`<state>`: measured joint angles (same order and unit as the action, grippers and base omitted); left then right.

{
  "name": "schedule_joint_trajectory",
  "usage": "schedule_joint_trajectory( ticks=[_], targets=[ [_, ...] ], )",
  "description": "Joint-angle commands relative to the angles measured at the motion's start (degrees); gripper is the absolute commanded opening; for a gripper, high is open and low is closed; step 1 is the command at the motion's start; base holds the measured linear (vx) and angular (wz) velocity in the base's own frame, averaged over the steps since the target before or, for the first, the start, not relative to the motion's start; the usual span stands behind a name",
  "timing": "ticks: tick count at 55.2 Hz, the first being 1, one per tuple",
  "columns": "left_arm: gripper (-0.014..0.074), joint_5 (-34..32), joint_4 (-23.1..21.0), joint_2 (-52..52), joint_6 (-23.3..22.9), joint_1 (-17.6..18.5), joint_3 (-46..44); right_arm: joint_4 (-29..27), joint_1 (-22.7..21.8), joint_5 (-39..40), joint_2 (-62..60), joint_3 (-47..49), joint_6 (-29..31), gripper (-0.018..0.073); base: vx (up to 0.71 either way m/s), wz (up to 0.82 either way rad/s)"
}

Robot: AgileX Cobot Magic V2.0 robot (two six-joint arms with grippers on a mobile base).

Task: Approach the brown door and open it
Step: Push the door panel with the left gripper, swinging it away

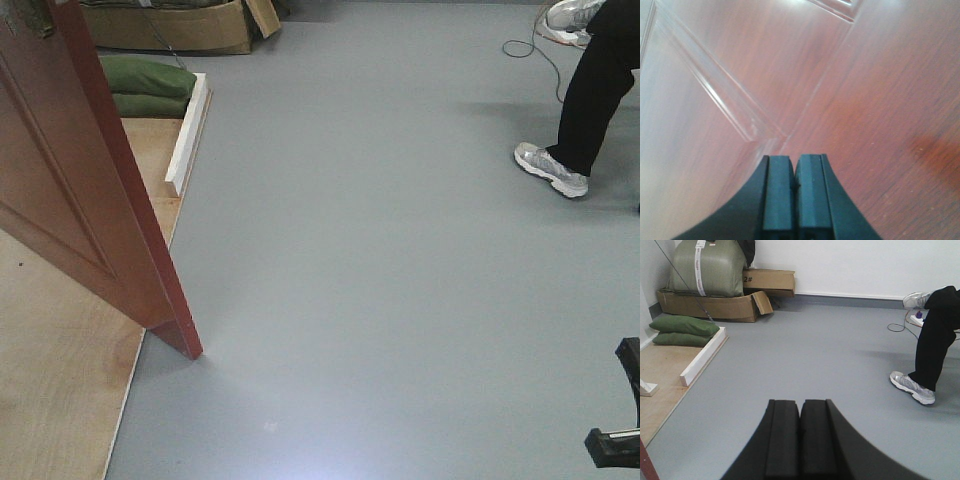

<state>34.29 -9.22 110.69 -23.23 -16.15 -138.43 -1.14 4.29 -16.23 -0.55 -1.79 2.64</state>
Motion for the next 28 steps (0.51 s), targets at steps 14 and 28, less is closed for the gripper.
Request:
schedule_joint_trajectory(
  ticks=[14,28],
  targets=[
    [-0.0003,-4.6,-0.4,-3.1,0.1,0.1,-1.3,0.4,0.0,4.7,-0.8,-0.3,0.3,0.0,0.0,-0.01],
    [-0.0003,-4.5,-0.4,-3.1,0.1,0.1,-1.3,0.4,0.0,4.7,-0.8,-0.3,0.3,0.0,0.01,-0.01]
  ],
)
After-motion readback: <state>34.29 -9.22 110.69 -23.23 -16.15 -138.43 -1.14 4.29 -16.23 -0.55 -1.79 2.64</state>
